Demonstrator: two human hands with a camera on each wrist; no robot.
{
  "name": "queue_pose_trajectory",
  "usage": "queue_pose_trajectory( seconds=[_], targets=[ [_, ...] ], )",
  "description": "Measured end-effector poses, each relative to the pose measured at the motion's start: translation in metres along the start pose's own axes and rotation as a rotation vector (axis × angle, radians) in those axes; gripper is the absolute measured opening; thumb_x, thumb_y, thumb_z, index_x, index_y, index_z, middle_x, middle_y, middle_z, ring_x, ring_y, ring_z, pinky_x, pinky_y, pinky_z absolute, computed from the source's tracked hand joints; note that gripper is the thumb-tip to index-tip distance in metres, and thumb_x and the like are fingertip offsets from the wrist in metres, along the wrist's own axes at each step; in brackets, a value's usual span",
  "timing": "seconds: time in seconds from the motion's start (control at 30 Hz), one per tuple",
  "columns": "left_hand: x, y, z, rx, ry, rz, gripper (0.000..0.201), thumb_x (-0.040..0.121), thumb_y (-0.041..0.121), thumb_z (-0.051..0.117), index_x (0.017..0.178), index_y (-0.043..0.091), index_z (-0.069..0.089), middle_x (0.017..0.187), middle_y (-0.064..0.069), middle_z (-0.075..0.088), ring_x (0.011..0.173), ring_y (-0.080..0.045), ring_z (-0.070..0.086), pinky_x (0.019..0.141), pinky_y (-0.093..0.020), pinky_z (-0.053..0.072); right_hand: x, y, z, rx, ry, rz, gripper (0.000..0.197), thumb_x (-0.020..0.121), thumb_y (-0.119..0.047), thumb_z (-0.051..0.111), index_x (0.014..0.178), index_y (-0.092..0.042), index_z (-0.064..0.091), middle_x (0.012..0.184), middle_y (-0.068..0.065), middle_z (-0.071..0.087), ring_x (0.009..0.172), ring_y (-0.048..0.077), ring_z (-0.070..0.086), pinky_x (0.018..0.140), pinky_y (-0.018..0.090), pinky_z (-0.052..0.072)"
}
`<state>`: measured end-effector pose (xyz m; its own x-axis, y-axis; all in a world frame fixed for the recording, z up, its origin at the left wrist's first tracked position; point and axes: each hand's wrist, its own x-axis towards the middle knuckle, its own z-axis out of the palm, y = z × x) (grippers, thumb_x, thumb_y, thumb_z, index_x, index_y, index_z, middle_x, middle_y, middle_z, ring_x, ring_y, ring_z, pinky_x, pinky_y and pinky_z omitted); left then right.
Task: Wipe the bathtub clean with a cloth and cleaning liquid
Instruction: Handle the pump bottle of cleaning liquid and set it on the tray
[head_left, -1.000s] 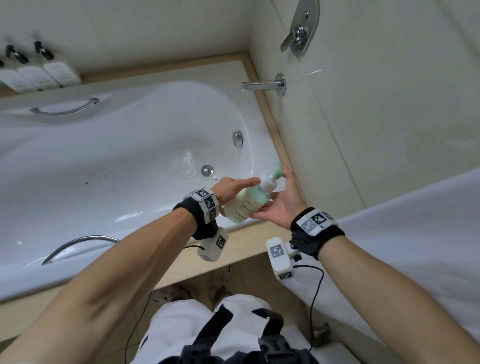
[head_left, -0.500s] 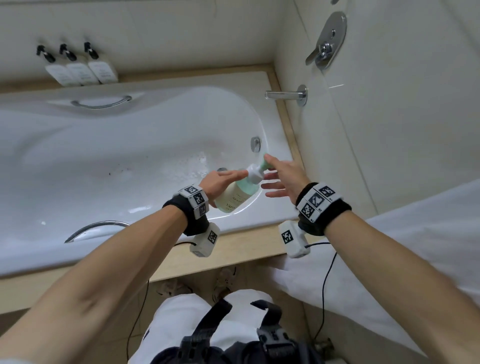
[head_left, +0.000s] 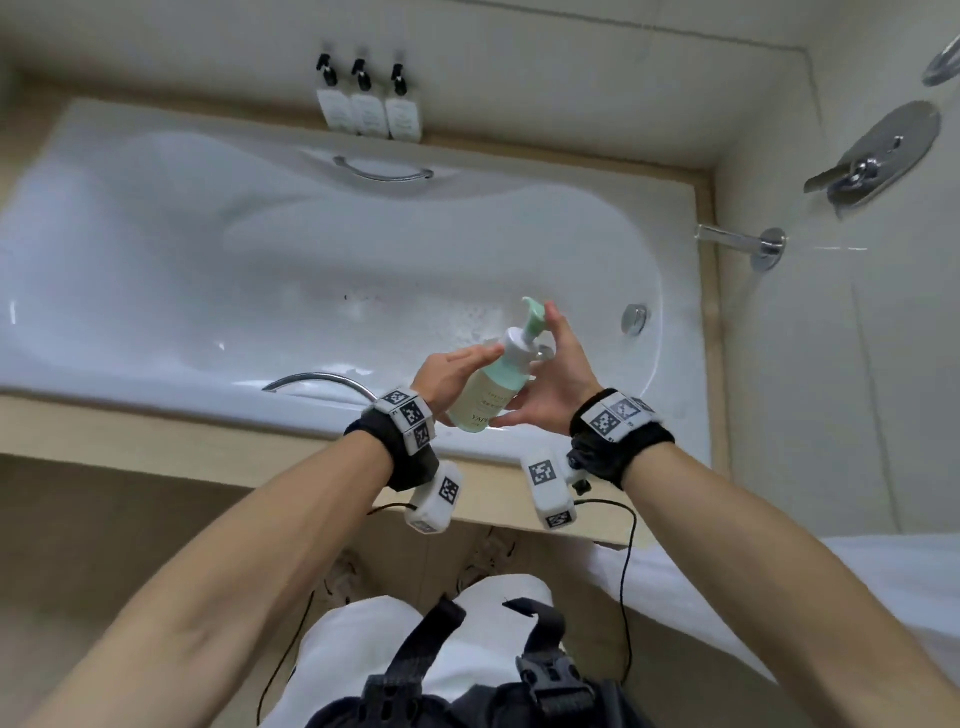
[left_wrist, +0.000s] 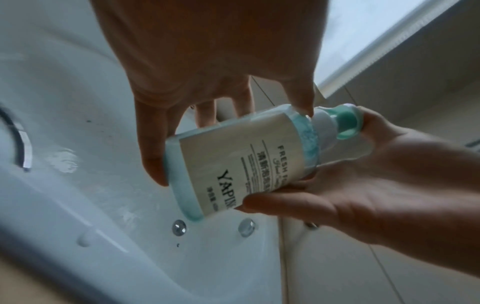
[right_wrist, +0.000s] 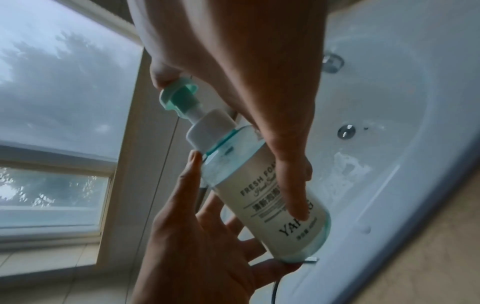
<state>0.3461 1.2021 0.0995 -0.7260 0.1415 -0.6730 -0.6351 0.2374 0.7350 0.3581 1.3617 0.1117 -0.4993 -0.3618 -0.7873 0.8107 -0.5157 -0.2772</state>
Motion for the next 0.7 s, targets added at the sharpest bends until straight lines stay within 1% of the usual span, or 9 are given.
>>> queue_pose_trajectory(
  seconds=[0.07,0.17,0.2,0.27,0.3,0.4,0.47,0.57,0.7],
  targets=[
    [-0.007,-0.012,-0.037,-0.021,0.059,0.027,0.016,0.081,0.049,0.07,0.094,0.038,0.072,0.093,0.007,0.07,0.078,-0.013,0.065,0.073,-0.04,0.058,0.017,0.016,0.033,-0.01,-0.027,0.016,0.103,0.064,-0.077,0.065,0.136,-0.005,0.045,0.136,0.023,0.051,0.121,0.048,0.052,0.102,0.07,0.031],
    [-0.014,-0.03,-0.096,-0.028,0.112,0.078,0.017,0.078,0.052,0.07,0.091,0.042,0.075,0.098,0.01,0.072,0.092,-0.015,0.068,0.084,-0.039,0.056,0.041,0.042,0.083,-0.028,-0.062,0.058,0.109,0.059,-0.072,0.073,0.138,-0.004,0.042,0.14,0.023,0.048,0.121,0.049,0.052,0.102,0.069,0.033],
    [-0.017,-0.036,-0.118,-0.03,0.13,0.096,0.02,0.078,0.052,0.07,0.095,0.042,0.075,0.1,0.011,0.072,0.096,-0.014,0.067,0.085,-0.035,0.055,0.05,0.051,0.101,-0.039,-0.075,0.068,0.108,0.059,-0.07,0.074,0.138,-0.003,0.041,0.141,0.022,0.046,0.121,0.049,0.052,0.102,0.068,0.034],
    [-0.024,-0.047,-0.161,-0.057,0.156,0.108,0.028,0.081,0.046,0.07,0.107,0.034,0.073,0.105,0.009,0.071,0.097,-0.011,0.066,0.081,-0.024,0.052,0.065,0.07,0.137,-0.069,-0.097,0.075,0.104,0.062,-0.067,0.074,0.137,-0.003,0.042,0.144,0.022,0.043,0.12,0.048,0.053,0.102,0.066,0.037],
    [-0.026,-0.053,-0.182,-0.067,0.164,0.108,0.03,0.082,0.045,0.07,0.109,0.032,0.073,0.107,0.009,0.071,0.098,-0.011,0.065,0.08,-0.023,0.051,0.072,0.079,0.156,-0.085,-0.101,0.075,0.101,0.064,-0.065,0.073,0.136,-0.002,0.042,0.144,0.022,0.043,0.12,0.048,0.053,0.102,0.065,0.038],
    [-0.033,-0.063,-0.239,-0.061,0.152,0.122,0.029,0.077,0.052,0.071,0.103,0.04,0.073,0.107,0.009,0.072,0.102,-0.014,0.066,0.088,-0.03,0.052,0.093,0.105,0.205,-0.115,-0.077,0.05,0.093,0.069,-0.064,0.068,0.13,0.002,0.045,0.138,0.022,0.047,0.12,0.047,0.054,0.101,0.062,0.041],
    [-0.036,-0.067,-0.273,-0.042,0.159,0.135,0.025,0.075,0.056,0.07,0.098,0.045,0.072,0.109,0.007,0.072,0.105,-0.016,0.065,0.093,-0.034,0.051,0.108,0.119,0.234,-0.133,-0.06,0.029,0.093,0.068,-0.064,0.068,0.128,0.003,0.047,0.138,0.024,0.047,0.119,0.045,0.055,0.099,0.061,0.043],
    [-0.039,-0.071,-0.316,-0.033,0.178,0.13,0.029,0.08,0.055,0.068,0.105,0.041,0.072,0.111,0.004,0.071,0.105,-0.017,0.064,0.094,-0.036,0.051,0.127,0.136,0.272,-0.163,-0.028,0.024,0.092,0.068,-0.065,0.067,0.126,0.004,0.048,0.137,0.026,0.048,0.115,0.045,0.058,0.095,0.06,0.047],
    [-0.039,-0.076,-0.355,-0.033,0.187,0.088,0.041,0.077,0.065,0.064,0.112,0.044,0.068,0.117,0.003,0.069,0.104,-0.02,0.062,0.093,-0.044,0.052,0.153,0.145,0.306,-0.229,0.037,0.024,0.09,0.07,-0.067,0.065,0.123,0.004,0.047,0.129,0.029,0.053,0.112,0.045,0.059,0.092,0.059,0.049]
  ],
)
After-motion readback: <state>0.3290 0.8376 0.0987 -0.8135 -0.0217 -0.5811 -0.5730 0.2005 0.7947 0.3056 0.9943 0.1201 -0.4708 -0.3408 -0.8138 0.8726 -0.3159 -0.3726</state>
